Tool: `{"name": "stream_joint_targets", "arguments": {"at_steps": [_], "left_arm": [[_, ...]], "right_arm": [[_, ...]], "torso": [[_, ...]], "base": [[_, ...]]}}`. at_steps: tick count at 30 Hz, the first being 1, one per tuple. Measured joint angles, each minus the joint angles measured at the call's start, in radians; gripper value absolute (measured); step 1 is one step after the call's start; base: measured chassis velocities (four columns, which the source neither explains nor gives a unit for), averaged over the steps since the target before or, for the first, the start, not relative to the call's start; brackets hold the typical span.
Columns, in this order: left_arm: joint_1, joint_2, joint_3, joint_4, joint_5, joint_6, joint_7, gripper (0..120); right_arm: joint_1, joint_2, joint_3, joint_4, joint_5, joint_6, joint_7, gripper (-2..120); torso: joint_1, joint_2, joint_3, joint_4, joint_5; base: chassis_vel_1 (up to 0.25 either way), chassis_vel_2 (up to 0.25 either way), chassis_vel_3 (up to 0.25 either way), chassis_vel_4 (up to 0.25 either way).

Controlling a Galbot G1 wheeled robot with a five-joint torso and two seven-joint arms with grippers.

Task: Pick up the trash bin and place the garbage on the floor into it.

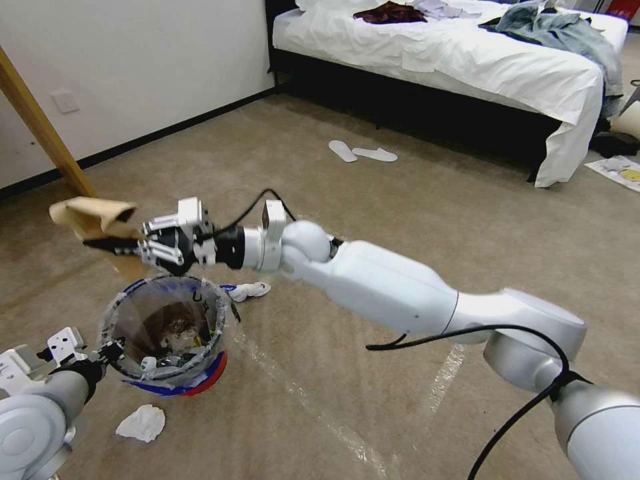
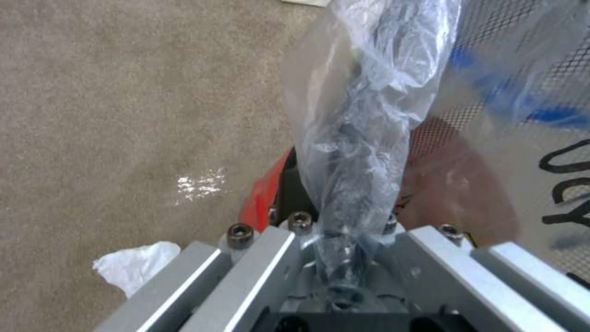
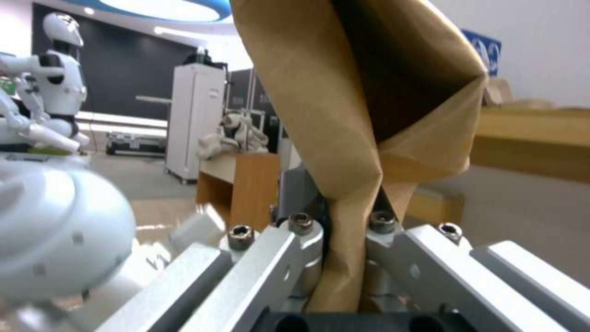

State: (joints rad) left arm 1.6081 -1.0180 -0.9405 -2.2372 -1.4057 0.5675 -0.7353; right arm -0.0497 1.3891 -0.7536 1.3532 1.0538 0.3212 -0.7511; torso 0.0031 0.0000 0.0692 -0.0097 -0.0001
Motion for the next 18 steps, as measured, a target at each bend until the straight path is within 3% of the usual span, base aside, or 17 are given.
{"name": "stream_joint_targets", "arguments": {"at_steps": [18], "left_arm": [[-0.001,0.002,-0.003,-0.011,-0.019,-0.001,-0.01,0]], "right_arm": [[-0.064,0.001,-0.017,-0.067,-0.044,0.02,-0.026,1]], "torso": [[0.0,0.0,0.0,0.0,0.0]], "base": [[0.0,0.0,0.0,0.0]]}}
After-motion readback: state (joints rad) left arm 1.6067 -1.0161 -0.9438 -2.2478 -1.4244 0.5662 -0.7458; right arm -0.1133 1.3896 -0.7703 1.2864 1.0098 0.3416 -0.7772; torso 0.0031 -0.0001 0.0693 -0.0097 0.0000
